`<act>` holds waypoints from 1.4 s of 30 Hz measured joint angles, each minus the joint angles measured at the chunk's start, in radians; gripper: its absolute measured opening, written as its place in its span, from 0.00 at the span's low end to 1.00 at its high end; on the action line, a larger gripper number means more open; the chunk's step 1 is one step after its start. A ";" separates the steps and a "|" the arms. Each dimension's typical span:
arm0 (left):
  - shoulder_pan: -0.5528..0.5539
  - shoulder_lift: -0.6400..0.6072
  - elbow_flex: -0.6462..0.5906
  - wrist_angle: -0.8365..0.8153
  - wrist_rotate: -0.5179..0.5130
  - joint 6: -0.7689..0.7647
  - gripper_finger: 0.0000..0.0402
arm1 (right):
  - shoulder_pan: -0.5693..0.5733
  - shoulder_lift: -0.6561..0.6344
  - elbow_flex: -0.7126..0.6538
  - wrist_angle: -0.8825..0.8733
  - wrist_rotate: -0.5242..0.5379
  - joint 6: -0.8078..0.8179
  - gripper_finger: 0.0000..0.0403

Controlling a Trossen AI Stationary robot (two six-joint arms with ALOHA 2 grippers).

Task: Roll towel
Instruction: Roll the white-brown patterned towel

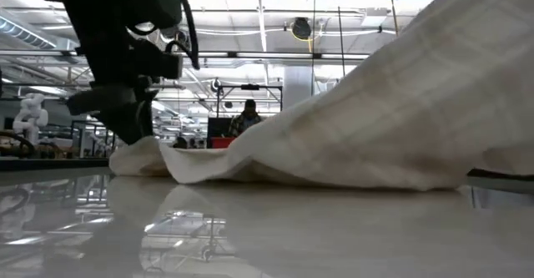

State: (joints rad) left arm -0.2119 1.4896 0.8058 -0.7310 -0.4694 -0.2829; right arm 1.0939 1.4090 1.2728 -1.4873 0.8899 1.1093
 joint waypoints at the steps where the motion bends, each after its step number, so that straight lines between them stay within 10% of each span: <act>1: 0.000 0.000 -0.006 -0.018 -0.031 0.017 0.47 | 0.000 0.000 0.015 -0.024 0.015 0.002 0.00; 9: 0.018 -0.071 0.039 -0.017 -0.150 0.188 0.03 | -0.026 -0.005 0.114 -0.083 0.140 -0.047 0.00; 20: -0.003 -0.285 0.004 -0.113 0.057 0.001 0.14 | -0.060 -0.006 0.144 -0.084 0.097 -0.078 0.00; 27: -0.045 -0.202 -0.099 -0.090 0.142 -0.017 0.48 | -0.058 -0.006 0.144 -0.084 0.063 -0.077 0.00; 32: -0.060 -0.106 -0.100 -0.011 0.100 0.052 0.53 | -0.058 -0.006 0.143 -0.084 0.045 -0.077 0.00; 39: -0.037 -0.010 -0.100 0.026 -0.027 0.166 0.21 | -0.058 -0.006 0.143 -0.084 0.046 -0.076 0.00; 42: -0.033 -0.020 -0.087 -0.071 -0.230 0.126 0.04 | -0.058 -0.006 0.143 -0.084 0.051 -0.077 0.00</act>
State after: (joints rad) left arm -0.2448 1.4698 0.7189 -0.8024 -0.6994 -0.1572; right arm 1.0359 1.4033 1.4162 -1.5711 0.9405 1.0321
